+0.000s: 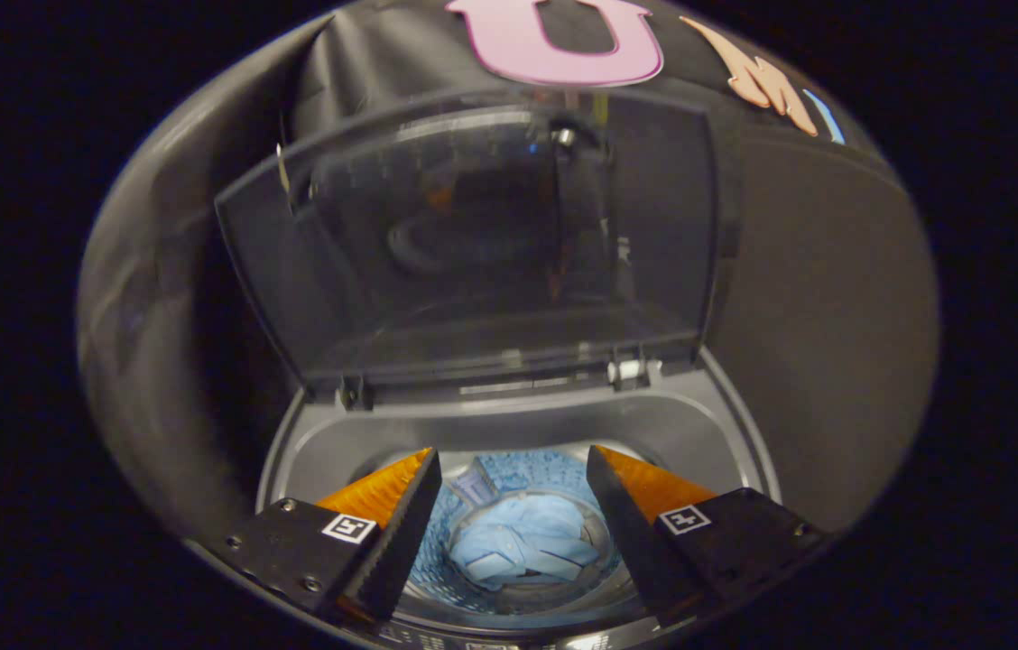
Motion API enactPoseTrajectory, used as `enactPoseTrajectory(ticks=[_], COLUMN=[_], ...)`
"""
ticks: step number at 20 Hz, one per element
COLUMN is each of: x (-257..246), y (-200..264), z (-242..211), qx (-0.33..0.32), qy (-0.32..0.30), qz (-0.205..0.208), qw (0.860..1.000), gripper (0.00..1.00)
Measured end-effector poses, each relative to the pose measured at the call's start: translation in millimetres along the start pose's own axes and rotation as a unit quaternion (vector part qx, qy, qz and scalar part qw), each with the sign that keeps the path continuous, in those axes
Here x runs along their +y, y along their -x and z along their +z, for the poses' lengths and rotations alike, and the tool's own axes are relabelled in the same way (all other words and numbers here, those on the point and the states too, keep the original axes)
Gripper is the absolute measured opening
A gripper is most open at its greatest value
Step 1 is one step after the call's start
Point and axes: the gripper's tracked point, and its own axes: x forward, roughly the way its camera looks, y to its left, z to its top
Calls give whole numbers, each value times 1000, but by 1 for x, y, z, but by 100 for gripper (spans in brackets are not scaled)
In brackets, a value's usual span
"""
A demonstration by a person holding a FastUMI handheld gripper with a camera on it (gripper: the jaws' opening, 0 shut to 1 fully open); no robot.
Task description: Put the clothes into the washing machine and then close the washing machine lid.
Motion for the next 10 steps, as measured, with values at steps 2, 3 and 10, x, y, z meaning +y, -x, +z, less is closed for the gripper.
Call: enactPoseTrajectory(ticks=[2, 3, 10], x=[4, 3, 25], y=[8, 9, 27], z=[29, 44, 168], qx=[-34, -52, -186], qy=[6, 10, 15], qz=[3, -1, -2], qw=[999, 999, 982], gripper=[98, 98, 97])
